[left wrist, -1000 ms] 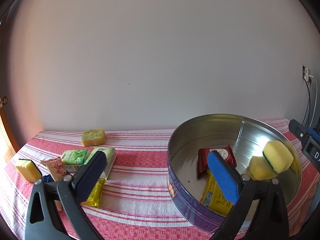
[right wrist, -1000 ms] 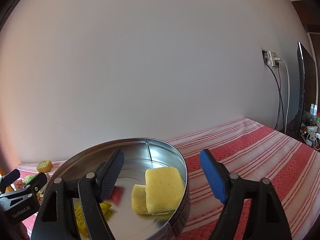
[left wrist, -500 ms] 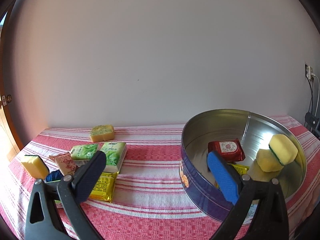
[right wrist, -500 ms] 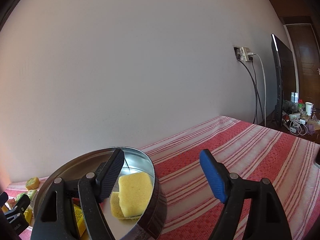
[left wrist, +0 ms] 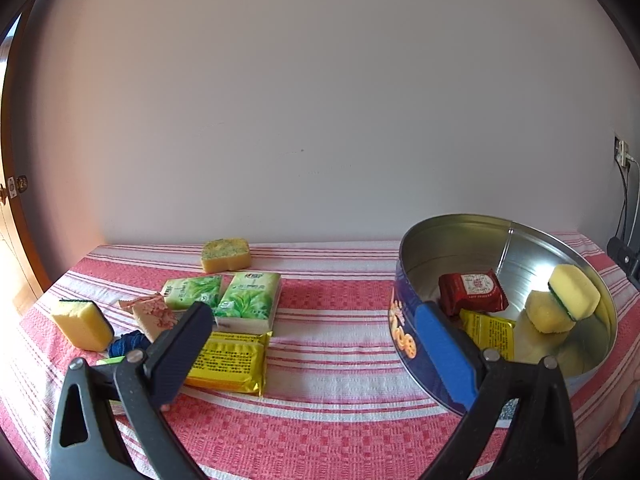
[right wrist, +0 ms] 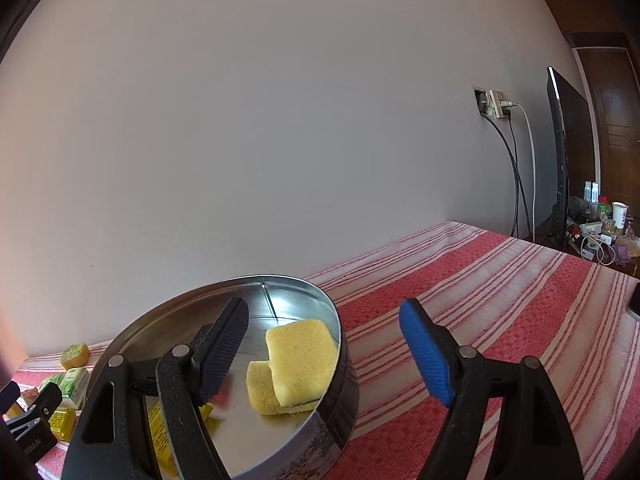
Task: Organize objects
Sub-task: 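Move both tools back to the pile toward the scrub sponge and yellow packet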
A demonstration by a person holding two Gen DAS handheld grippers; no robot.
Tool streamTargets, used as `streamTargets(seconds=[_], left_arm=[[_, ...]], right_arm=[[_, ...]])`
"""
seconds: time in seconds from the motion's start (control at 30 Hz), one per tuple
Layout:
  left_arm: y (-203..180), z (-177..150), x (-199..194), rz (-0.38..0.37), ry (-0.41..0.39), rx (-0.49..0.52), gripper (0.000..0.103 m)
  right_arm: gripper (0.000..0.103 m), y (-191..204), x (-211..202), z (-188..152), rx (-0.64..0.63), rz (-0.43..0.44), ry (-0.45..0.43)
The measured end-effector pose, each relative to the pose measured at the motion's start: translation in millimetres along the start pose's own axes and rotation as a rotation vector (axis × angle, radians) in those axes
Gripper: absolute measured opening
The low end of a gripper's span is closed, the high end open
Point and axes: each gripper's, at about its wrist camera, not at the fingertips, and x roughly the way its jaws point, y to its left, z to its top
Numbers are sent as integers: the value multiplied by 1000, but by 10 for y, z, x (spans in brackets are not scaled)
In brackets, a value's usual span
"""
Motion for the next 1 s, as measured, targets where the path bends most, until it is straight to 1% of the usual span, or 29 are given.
streamTargets(seconds=[0.1, 0.4, 0.7, 0.83, 0.9, 1.0], left_arm=[[134, -9, 2, 9, 3, 0, 102], [703, -29, 14, 72, 17, -30, 102], [1362, -53, 69, 169, 46, -80, 102], [1679, -56, 104, 230, 52, -108, 102], [1792, -53, 111, 275, 50, -104, 102], [1934, -42, 142, 300, 50, -101, 102]], right_arm=[[80, 106, -73, -42, -11, 19, 0], [80, 599, -151, -219, -51, 119, 64], [80, 1329, -235, -441, -125, 253, 135], [80, 1672, -274, -559, -170, 310, 166], [80, 1826, -263, -608, -186, 337, 193], [80, 2052, -257, -688, -218, 379, 240]])
